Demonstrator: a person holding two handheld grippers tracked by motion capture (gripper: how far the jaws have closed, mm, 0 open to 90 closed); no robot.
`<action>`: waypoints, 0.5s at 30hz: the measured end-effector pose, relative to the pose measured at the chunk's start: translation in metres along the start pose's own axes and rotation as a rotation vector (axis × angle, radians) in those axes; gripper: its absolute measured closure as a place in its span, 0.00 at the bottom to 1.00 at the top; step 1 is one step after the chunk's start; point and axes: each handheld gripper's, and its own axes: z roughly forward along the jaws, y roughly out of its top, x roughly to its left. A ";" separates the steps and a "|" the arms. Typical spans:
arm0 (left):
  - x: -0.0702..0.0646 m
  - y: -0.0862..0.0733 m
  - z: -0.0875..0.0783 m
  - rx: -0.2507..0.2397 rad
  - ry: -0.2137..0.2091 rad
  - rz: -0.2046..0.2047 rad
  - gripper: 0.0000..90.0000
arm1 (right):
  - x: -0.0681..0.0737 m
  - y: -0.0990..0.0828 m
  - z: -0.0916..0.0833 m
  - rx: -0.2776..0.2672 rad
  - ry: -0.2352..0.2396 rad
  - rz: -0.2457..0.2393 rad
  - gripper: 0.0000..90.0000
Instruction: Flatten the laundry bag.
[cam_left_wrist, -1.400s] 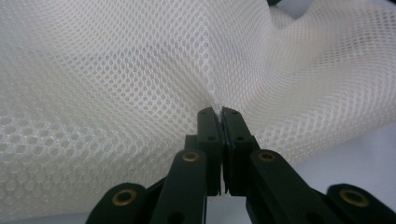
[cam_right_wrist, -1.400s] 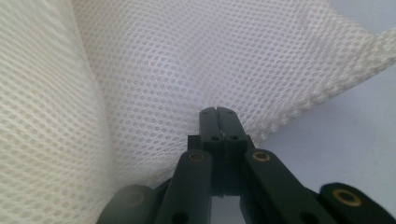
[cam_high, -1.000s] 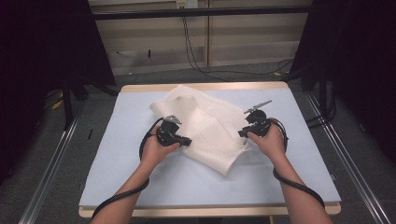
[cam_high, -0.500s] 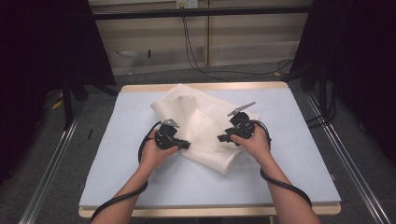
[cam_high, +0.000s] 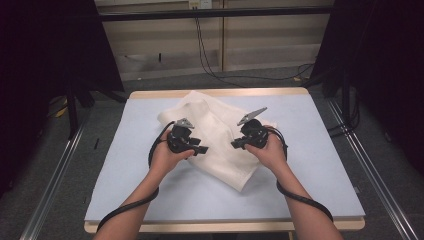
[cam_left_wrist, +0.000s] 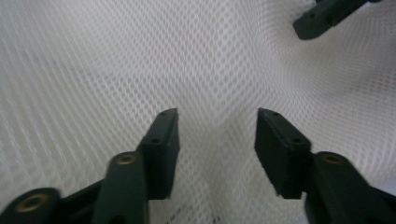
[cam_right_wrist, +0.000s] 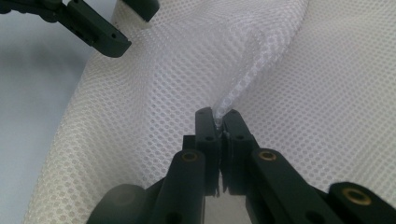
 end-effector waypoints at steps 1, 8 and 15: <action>0.000 0.004 0.000 -0.007 0.004 0.009 0.45 | 0.001 0.001 -0.001 0.002 0.001 0.003 0.97; 0.001 0.021 0.014 0.016 -0.020 0.048 0.26 | 0.006 0.005 0.001 -0.003 0.010 -0.012 0.97; 0.001 0.025 0.026 0.069 -0.064 0.058 0.48 | 0.008 0.007 0.002 -0.006 0.014 -0.026 0.97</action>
